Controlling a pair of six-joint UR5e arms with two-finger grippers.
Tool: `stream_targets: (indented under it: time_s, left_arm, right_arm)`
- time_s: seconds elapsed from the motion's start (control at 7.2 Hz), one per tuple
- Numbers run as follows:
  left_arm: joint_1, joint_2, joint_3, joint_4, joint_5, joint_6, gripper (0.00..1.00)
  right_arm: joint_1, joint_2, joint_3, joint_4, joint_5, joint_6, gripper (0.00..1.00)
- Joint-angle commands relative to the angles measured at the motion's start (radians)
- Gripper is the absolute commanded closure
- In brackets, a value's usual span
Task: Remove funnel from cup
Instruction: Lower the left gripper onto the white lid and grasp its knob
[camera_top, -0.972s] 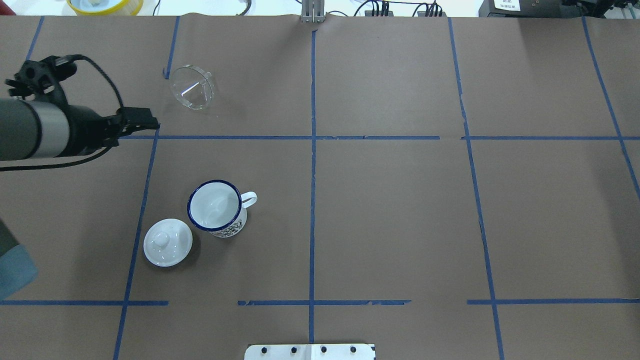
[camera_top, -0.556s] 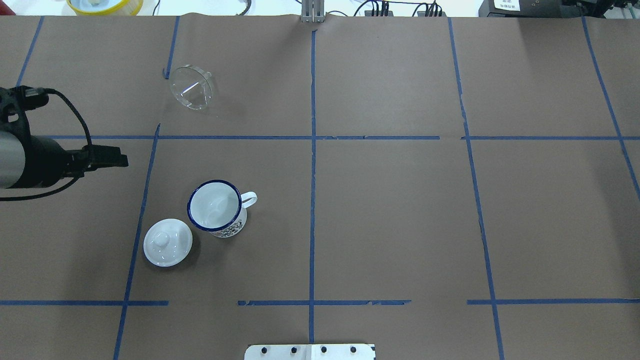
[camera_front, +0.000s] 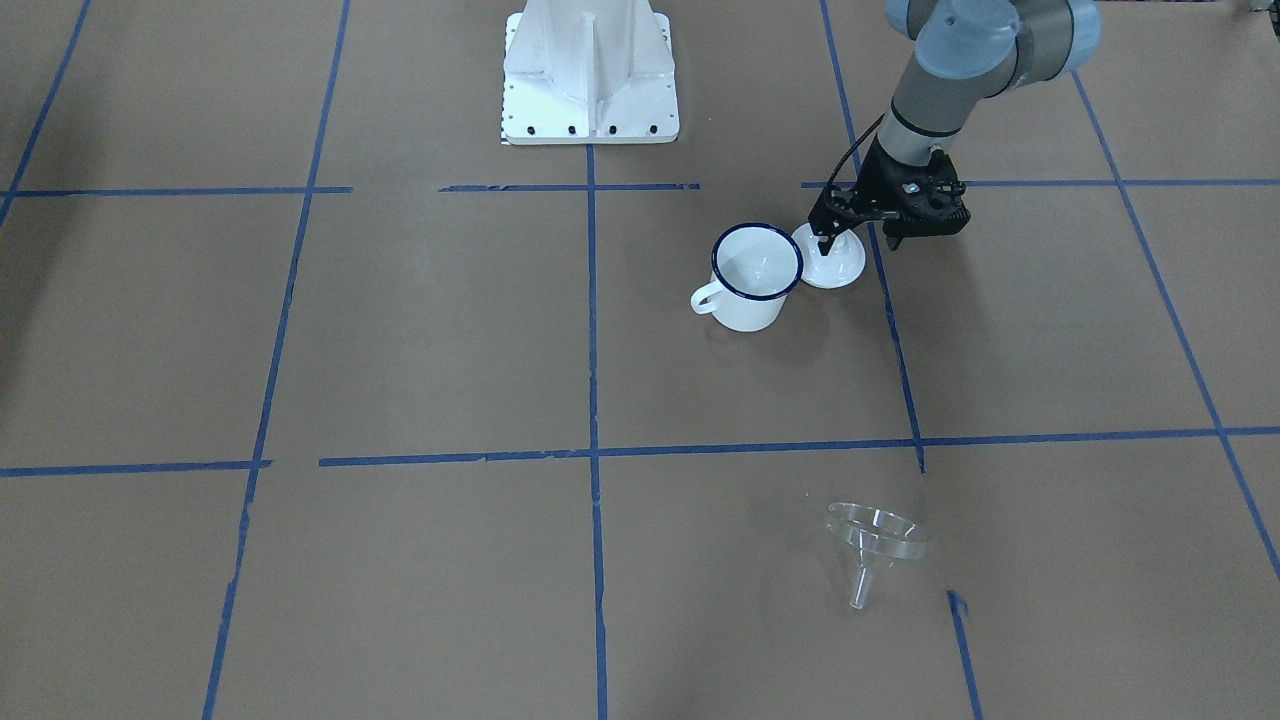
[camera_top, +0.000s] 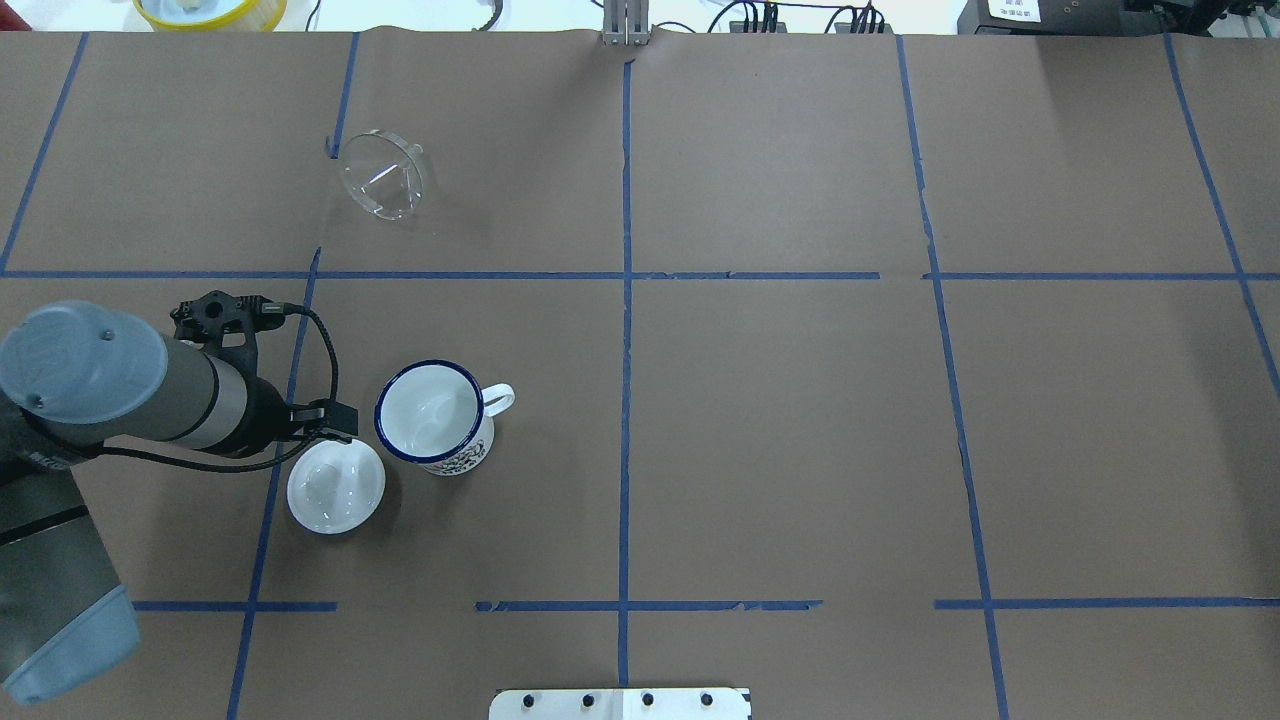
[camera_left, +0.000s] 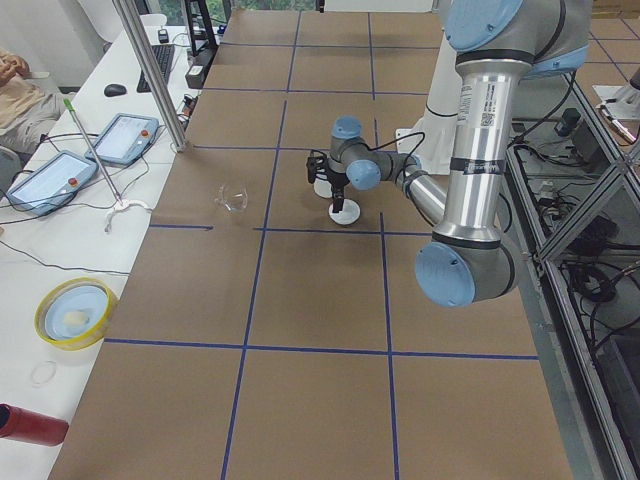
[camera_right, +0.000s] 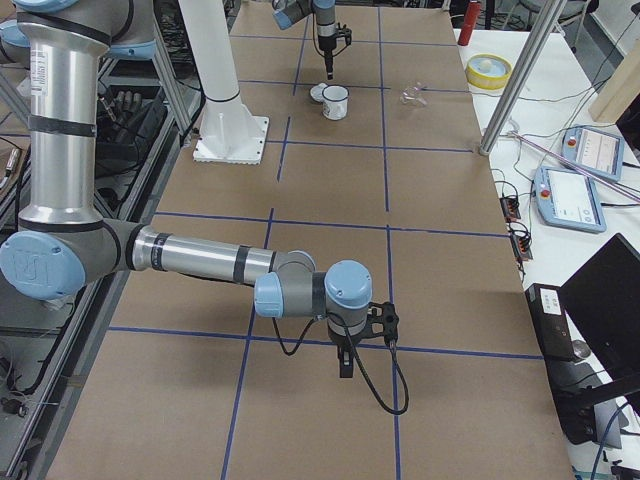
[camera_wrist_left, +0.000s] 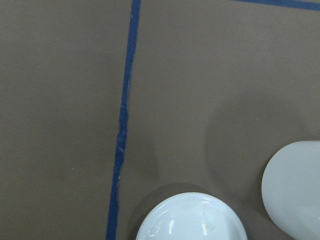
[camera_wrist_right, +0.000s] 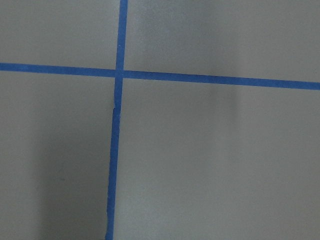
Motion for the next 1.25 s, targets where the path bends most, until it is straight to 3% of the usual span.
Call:
stream_targets:
  time_s: [0.0,1.11]
  left_arm:
    - [0.043,-0.022,0.015,0.02,0.002,-0.005,0.01]
    - [0.058,-0.011,0.012,0.034,0.004,-0.009,0.31]
  right_arm:
    - [0.0,0.0,0.0,0.0,0.0,0.0,0.0]
    - [0.0,0.0,0.0,0.0,0.0,0.0,0.0]
